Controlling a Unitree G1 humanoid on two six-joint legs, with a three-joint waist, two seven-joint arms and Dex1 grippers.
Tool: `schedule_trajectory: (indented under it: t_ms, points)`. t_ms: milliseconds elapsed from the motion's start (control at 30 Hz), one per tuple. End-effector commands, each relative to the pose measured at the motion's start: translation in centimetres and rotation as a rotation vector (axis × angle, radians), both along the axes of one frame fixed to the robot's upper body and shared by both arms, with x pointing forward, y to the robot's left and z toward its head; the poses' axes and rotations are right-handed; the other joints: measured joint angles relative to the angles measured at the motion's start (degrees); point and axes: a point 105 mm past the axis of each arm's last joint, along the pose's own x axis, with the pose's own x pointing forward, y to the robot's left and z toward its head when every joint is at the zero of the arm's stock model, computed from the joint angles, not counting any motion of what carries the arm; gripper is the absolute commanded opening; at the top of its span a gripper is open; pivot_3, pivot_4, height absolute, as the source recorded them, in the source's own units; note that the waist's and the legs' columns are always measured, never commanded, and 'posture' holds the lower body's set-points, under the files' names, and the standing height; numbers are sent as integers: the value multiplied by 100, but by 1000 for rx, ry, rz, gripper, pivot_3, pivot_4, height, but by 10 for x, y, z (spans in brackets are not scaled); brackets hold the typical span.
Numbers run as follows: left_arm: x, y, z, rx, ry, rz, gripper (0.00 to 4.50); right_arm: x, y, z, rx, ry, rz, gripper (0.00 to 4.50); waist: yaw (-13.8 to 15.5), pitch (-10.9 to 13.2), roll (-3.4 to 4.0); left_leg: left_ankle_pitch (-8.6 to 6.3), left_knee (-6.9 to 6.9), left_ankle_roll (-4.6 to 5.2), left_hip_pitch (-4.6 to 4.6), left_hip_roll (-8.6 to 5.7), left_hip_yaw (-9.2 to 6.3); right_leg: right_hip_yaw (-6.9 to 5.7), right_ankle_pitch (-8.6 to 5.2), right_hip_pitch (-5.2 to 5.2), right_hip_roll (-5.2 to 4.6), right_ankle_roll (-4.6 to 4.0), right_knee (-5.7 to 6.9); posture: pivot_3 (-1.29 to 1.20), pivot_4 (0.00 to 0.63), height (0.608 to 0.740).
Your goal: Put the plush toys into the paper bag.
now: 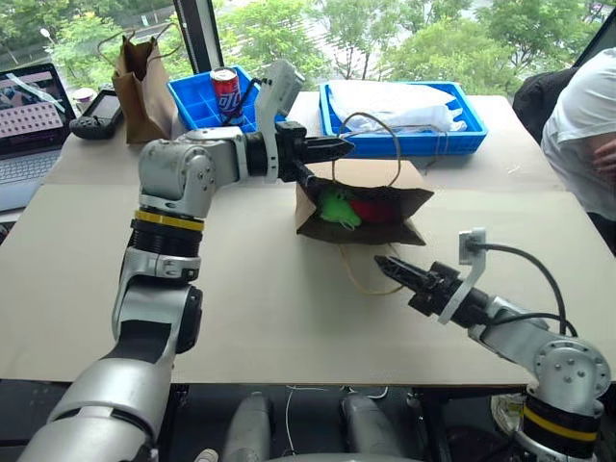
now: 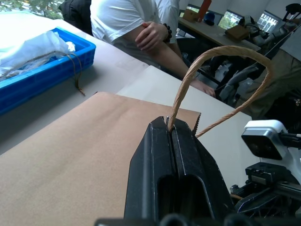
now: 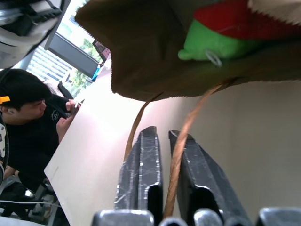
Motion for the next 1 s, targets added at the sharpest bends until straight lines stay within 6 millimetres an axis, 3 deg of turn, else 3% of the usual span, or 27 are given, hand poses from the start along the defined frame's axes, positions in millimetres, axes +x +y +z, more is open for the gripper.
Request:
schedule_trajectory:
  t_ms: [33, 233, 433, 600, 767, 1000]
  points:
    - [4, 12, 30, -9, -117, 34, 0, 4, 10, 48, 79, -167, 45, 39, -39, 1, 1, 0, 0, 0, -2, 0, 0, 1, 0, -3, 0, 0, 0, 0, 150, 715]
    - [11, 26, 51, -16, -176, 84, 0, 21, 19, 102, 116, -301, 55, 39, -62, 1, 2, 0, 0, 0, -5, -1, -2, -4, 0, -2, -3, 0, -1, 0, 150, 715]
    - [9, 40, 62, -4, -213, 100, 0, 36, 17, 123, -12, -353, 21, 39, -57, 2, 2, 0, -1, 0, -9, 0, -2, -8, 0, -4, -6, 0, -3, 0, 150, 715]
    - [6, 44, 52, 11, -191, 94, 0, 31, 21, 127, -38, -354, 61, 39, -54, 2, 3, 0, -2, 0, -16, 1, -3, -8, 0, -7, -6, 0, 0, 0, 150, 715]
    - [-7, 36, 30, 5, -111, 29, 0, 32, 17, 110, -34, -275, 59, 39, -55, 2, 3, 1, -1, 1, -16, 3, -4, -9, 0, -6, -6, -1, 14, 0, 150, 715]
    - [-12, 37, 29, 9, -81, 19, 0, 28, 10, 114, -4, -253, 59, 39, -64, 2, 3, 2, 3, 2, -29, 2, -4, -10, 0, -16, -6, -1, 34, 0, 150, 715]
